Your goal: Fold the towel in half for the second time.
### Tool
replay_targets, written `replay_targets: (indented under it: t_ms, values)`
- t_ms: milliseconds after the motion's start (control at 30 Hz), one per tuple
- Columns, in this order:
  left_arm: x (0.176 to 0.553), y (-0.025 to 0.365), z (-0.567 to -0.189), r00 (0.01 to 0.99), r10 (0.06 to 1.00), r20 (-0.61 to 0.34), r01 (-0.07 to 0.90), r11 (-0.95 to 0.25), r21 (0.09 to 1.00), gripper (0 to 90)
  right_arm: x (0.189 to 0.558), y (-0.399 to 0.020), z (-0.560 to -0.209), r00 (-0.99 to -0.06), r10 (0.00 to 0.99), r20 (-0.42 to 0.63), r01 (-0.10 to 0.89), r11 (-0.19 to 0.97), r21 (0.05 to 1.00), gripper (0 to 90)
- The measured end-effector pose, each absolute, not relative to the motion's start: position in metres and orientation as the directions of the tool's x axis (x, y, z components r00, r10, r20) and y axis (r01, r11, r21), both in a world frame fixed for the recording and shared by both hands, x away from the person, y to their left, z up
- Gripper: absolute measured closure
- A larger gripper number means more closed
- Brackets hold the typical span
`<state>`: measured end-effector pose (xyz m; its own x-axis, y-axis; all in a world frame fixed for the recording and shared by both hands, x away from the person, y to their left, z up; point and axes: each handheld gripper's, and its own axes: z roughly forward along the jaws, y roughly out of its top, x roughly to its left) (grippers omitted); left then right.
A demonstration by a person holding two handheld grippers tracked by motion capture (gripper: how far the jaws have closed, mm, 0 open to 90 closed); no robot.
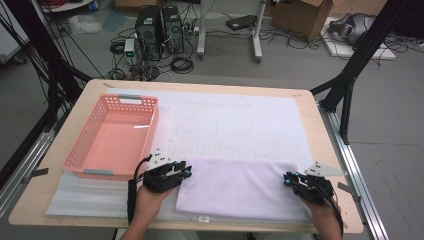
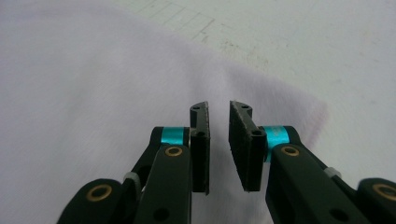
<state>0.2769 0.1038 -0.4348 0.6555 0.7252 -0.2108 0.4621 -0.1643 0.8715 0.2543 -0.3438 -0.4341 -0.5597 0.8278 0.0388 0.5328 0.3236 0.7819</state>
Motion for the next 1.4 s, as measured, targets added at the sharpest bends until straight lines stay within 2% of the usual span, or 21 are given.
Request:
replay_targets:
  t_ms: [167,233,267,333,400,467,600,733,800,867,900,967,1033,1100,1400]
  values:
    - [0.294,0.097,-0.438,0.643,0.751,-0.148,0.451,-0.215,0.867,71.4,0.284,-0.343,-0.446,-0.523,0.852,0.003,0.546,0.333,0.769,79.1]
    - [0.301,0.093,-0.441,0.629,0.768,-0.119,0.464,-0.248,0.85,71.7,0.287,-0.346,-0.445,-0.466,0.881,-0.081,0.539,0.356,0.764,80.2]
    - [0.302,0.092,-0.442,0.624,0.772,-0.117,0.472,-0.253,0.845,71.8,0.289,-0.351,-0.447,-0.435,0.896,-0.086,0.543,0.338,0.769,81.6]
    - [0.306,0.091,-0.446,0.621,0.777,-0.105,0.49,-0.28,0.826,72.3,0.291,-0.359,-0.447,-0.419,0.908,-0.01,0.563,0.268,0.782,81.3]
    - [0.307,0.09,-0.447,0.617,0.78,-0.107,0.491,-0.275,0.827,72.5,0.288,-0.362,-0.445,-0.42,0.908,-0.004,0.553,0.259,0.792,71.8]
    - [0.308,0.091,-0.446,0.607,0.789,-0.1,0.483,-0.266,0.834,70.9,0.286,-0.369,-0.439,-0.405,0.913,0.045,0.558,0.208,0.804,60.6]
    - [0.312,0.094,-0.448,0.562,0.821,-0.101,0.508,-0.246,0.826,56.9,0.288,-0.377,-0.438,-0.404,0.909,0.099,0.574,0.168,0.801,49.8]
    - [0.318,0.096,-0.452,0.561,0.814,-0.15,0.551,-0.232,0.801,52.5,0.294,-0.373,-0.449,-0.423,0.9,0.101,0.614,0.203,0.763,46.1]
    - [0.319,0.095,-0.452,0.577,0.802,-0.157,0.551,-0.24,0.799,56.2,0.296,-0.375,-0.45,-0.424,0.896,0.129,0.626,0.188,0.756,49.9]
    - [0.319,0.094,-0.452,0.6,0.782,-0.169,0.554,-0.254,0.793,65.3,0.295,-0.376,-0.45,-0.447,0.882,0.149,0.627,0.19,0.756,63.9]
    - [0.319,0.093,-0.452,0.595,0.783,-0.183,0.564,-0.244,0.789,70.1,0.295,-0.376,-0.45,-0.463,0.868,0.18,0.634,0.182,0.752,74.4]
    - [0.32,0.093,-0.451,0.576,0.79,-0.21,0.586,-0.221,0.779,79.7,0.295,-0.376,-0.449,-0.467,0.864,0.186,0.632,0.179,0.754,81.4]
    - [0.321,0.092,-0.446,0.559,0.807,-0.192,0.585,-0.22,0.781,83.3,0.295,-0.378,-0.447,-0.462,0.867,0.187,0.625,0.169,0.762,83.3]
    - [0.321,0.092,-0.44,0.543,0.817,-0.194,0.545,-0.167,0.822,83.5,0.295,-0.38,-0.444,-0.449,0.876,0.176,0.6,0.15,0.786,83.7]
    - [0.356,0.087,-0.426,0.501,0.845,-0.188,0.498,-0.103,0.861,83.5,0.323,-0.382,-0.424,-0.395,0.913,0.108,0.534,0.132,0.835,83.7]
